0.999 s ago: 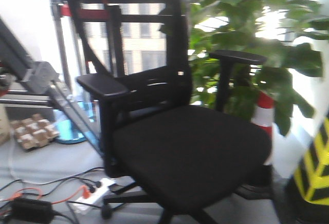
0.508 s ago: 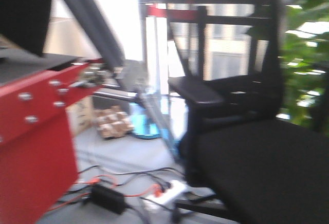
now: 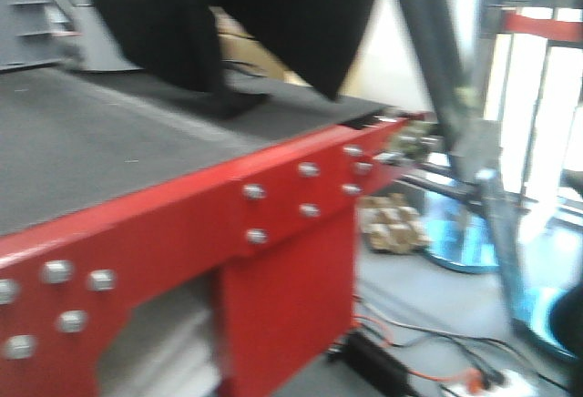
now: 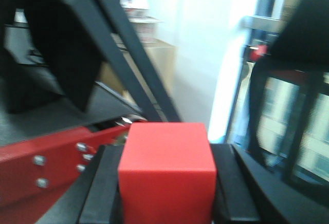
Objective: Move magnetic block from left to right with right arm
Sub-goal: 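Turn the base to face the grey table with the grey crate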
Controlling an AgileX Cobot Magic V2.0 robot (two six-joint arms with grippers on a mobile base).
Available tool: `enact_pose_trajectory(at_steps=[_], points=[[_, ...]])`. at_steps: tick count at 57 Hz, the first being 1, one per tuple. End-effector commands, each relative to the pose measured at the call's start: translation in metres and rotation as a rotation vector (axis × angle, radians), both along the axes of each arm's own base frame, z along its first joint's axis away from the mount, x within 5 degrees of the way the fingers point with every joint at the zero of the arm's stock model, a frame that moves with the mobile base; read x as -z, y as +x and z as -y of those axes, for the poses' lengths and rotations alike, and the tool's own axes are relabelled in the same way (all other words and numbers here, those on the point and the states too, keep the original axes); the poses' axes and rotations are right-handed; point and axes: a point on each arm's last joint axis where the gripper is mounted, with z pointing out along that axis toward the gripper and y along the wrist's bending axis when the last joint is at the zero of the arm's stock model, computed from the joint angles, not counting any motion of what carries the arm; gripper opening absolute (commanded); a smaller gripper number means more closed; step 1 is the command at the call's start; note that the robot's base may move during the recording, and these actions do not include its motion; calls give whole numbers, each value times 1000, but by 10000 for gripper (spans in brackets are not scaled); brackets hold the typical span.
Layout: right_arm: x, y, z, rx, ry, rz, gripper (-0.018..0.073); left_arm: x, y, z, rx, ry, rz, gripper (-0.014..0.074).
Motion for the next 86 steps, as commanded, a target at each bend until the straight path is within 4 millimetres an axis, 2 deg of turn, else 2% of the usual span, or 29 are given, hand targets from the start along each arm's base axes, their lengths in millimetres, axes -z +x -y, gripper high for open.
enact_pose_trajectory(at_steps=[1, 86], points=[[-16, -1, 0, 3, -16, 101, 246, -5, -1, 0, 1, -19, 84, -126], [-16, -1, 0, 3, -16, 101, 246, -5, -1, 0, 1, -19, 84, -126]])
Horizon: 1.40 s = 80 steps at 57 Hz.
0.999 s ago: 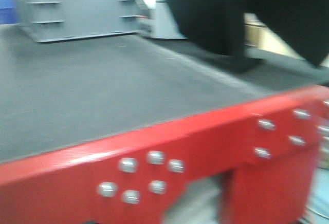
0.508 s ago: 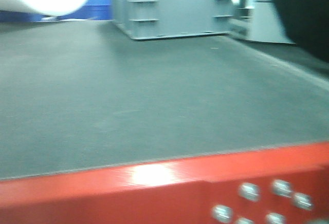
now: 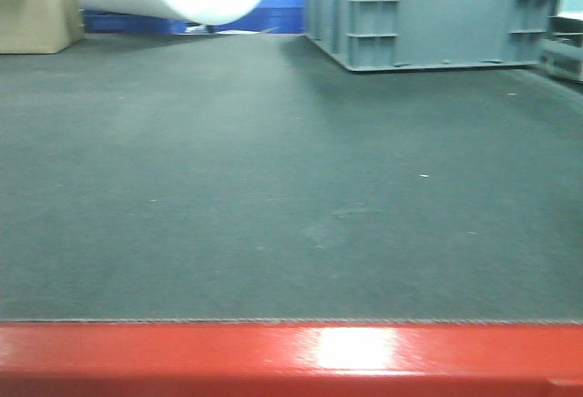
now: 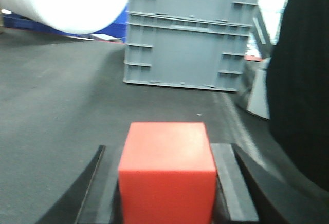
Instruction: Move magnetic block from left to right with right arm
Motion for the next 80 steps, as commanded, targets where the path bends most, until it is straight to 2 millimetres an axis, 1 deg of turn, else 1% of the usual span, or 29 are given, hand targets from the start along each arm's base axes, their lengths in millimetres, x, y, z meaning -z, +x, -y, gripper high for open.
enact_pose_trajectory(at_steps=[1, 80], points=[[-16, -1, 0, 3, -16, 101, 246, -5, -1, 0, 1, -19, 84, -126], [-16, -1, 0, 3, -16, 101, 246, -5, -1, 0, 1, -19, 84, -126]])
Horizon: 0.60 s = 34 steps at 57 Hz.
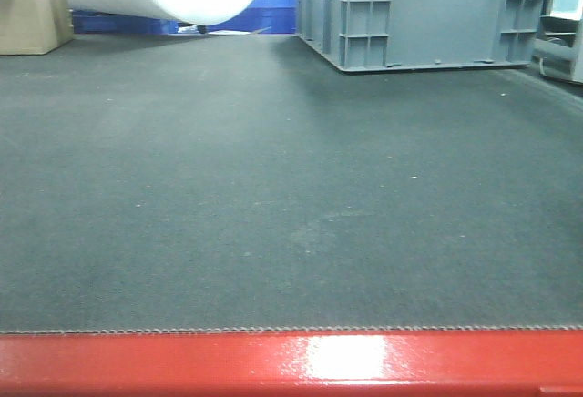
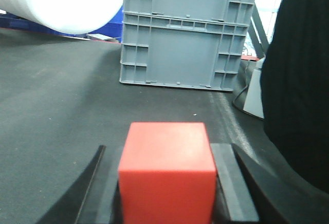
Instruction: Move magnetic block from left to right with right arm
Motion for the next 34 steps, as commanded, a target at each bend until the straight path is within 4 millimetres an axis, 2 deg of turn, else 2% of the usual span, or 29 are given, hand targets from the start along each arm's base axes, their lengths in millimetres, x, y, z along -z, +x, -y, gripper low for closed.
enact_pose_trajectory(at_steps=[1, 34], points=[[-16, -1, 0, 3, -16, 101, 246, -5, -1, 0, 1, -19, 84, -126], [-16, -1, 0, 3, -16, 101, 246, -5, -1, 0, 1, -19, 84, -126]])
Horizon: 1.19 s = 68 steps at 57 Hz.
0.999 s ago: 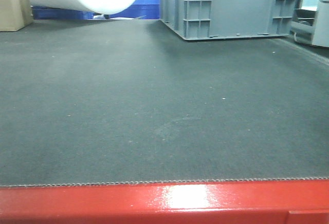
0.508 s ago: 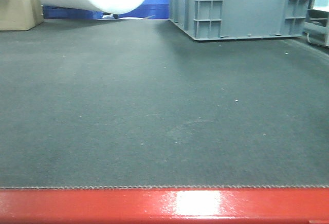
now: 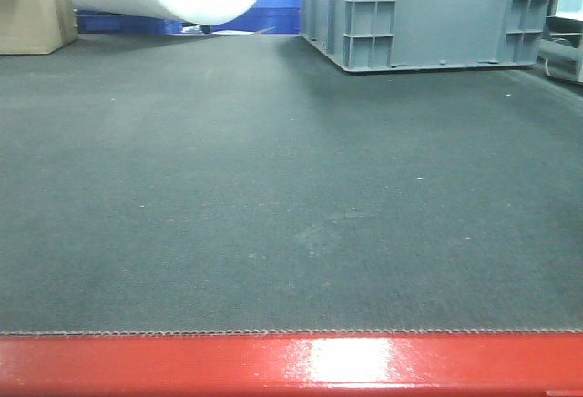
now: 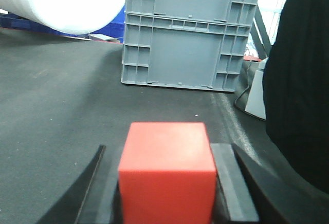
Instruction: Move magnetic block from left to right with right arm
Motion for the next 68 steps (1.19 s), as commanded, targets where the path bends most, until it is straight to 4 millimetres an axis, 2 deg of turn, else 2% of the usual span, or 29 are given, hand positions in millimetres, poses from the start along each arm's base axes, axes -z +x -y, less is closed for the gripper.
enact_pose_trajectory(at_steps=[1, 46, 52, 60, 68], points=[[-16, -1, 0, 3, -16, 101, 246, -5, -1, 0, 1, -19, 84, -126], [-15, -1, 0, 3, -17, 97, 246, -5, -1, 0, 1, -19, 84, -126], [-19, 0, 0, 3, -14, 105, 246, -5, -1, 0, 1, -19, 84, -126], [-34, 4, 0, 3, -8, 99, 246, -5, -1, 0, 1, -19, 84, -126], [-48, 23, -1, -5, 17, 35, 246, -5, -1, 0, 1, -19, 84, -126]])
